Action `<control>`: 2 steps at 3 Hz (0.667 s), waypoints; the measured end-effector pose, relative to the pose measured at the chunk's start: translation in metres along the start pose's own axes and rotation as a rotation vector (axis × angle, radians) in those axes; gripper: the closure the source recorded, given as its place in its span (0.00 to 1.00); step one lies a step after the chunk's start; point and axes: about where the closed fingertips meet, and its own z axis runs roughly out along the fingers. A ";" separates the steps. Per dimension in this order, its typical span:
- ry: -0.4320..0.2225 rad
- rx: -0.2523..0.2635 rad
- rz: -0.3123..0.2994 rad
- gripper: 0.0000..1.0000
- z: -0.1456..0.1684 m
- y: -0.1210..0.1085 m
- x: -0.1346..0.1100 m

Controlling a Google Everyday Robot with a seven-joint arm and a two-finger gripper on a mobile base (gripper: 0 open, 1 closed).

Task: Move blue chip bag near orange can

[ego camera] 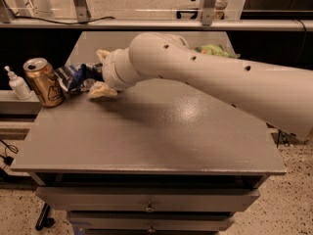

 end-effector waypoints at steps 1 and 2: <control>0.000 0.000 0.000 0.00 -0.003 -0.003 -0.003; 0.000 0.000 0.000 0.00 -0.004 -0.004 -0.004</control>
Offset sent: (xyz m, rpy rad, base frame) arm 0.0177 -0.0520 0.0431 0.1264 0.0520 0.0062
